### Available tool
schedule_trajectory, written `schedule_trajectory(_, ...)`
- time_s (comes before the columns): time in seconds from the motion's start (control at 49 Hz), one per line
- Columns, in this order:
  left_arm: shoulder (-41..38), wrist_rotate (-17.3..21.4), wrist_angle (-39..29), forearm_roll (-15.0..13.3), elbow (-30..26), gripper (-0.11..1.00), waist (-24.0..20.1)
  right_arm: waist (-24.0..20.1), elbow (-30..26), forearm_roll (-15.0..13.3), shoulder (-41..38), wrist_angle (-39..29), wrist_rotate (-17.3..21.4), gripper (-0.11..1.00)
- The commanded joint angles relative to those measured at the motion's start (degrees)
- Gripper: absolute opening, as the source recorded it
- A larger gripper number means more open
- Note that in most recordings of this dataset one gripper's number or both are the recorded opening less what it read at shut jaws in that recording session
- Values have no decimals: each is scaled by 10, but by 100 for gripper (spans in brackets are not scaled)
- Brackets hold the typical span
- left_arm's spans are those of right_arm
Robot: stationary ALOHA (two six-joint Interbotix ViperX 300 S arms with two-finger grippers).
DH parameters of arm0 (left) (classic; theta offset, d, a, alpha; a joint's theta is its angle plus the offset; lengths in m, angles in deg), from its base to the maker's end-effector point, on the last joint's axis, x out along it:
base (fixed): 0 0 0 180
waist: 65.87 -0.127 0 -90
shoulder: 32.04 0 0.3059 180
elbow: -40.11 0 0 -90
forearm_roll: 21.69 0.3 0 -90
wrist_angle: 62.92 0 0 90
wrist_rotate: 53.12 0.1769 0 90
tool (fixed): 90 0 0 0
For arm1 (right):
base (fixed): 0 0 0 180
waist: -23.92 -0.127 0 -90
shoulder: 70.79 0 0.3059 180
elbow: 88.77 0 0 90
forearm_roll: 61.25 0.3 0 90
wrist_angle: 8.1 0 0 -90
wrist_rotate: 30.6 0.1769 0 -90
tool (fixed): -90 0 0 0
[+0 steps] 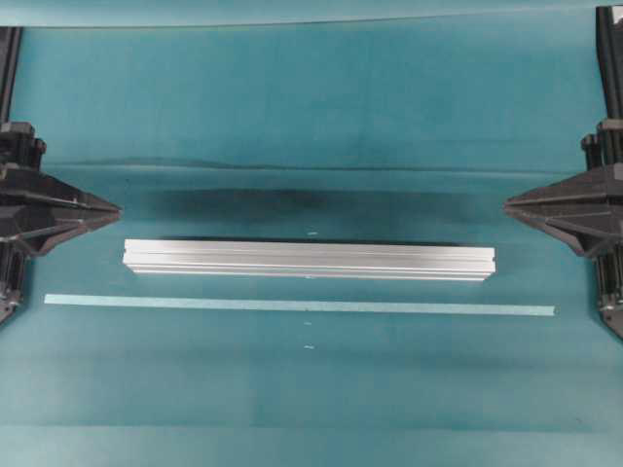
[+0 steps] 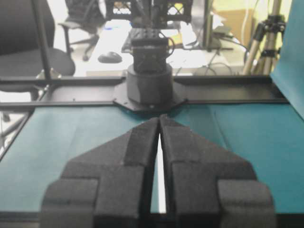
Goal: Lift the metal rail with both hands and move it towards you.
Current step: 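Move both grippers inward toward the two ends of the silver rail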
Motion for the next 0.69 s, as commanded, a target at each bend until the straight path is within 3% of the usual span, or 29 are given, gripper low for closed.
schedule_trajectory(0.0,-4,-13,-35,6,-44,14,-3,6,-17,4,2,1,8,14)
schedule_trajectory(0.102,-4,-21,-117,9,-84,3,-4,11,-54,40,-4,-63,16,7)
schedule_trajectory(0.184,-6,-23,-194,9,-114,-4,-2,18,-89,44,-11,-143,21,2)
schedule_trajectory(0.47,-64,-26,-410,11,-224,-5,-4,36,-209,44,-97,-446,73,2)
schedule_trajectory(0.674,-136,-26,-501,11,-259,-5,-4,37,-269,44,-193,-564,84,2)
